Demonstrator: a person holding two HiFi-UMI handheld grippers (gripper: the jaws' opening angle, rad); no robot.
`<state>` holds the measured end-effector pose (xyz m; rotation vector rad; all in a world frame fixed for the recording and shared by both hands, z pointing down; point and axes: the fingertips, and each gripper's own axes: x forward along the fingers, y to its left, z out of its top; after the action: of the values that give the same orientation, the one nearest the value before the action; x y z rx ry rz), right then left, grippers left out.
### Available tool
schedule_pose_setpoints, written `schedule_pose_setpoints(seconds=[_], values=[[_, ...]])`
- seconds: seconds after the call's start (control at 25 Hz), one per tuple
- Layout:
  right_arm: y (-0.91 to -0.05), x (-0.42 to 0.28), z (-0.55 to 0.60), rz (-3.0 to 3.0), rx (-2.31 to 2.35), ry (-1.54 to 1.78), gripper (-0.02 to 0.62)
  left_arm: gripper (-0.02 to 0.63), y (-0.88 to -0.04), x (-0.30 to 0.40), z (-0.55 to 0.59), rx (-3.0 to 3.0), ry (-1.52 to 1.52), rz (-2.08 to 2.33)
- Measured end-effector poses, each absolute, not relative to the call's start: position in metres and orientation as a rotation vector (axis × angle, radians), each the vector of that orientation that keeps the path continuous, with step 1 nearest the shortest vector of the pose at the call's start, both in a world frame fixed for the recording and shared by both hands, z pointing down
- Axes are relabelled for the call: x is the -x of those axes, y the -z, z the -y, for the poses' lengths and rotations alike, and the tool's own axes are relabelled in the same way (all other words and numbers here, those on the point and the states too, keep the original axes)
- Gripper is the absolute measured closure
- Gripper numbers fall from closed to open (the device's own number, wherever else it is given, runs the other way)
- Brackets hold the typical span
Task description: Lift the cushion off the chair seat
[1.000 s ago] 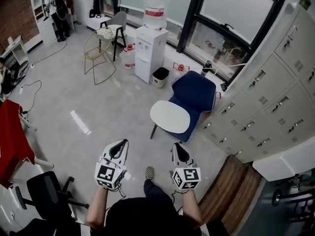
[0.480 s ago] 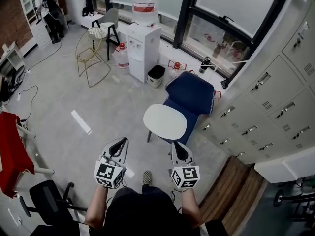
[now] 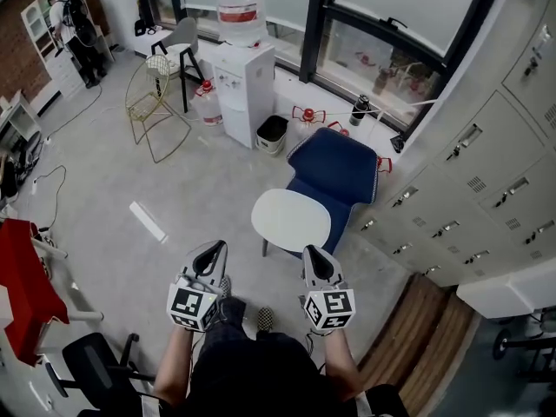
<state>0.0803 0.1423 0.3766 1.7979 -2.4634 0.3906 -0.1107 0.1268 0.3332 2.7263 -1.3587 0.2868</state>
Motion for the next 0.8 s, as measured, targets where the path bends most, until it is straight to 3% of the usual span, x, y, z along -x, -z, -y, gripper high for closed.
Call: schedule_pose_setpoints(seconds=[0.8], values=[[-0.414, -0.079, 0.016, 2.313, -1.914, -0.492, 0.56, 0.586, -0.393, 0.1, 0.066, -2.723, -0.377, 1.113]])
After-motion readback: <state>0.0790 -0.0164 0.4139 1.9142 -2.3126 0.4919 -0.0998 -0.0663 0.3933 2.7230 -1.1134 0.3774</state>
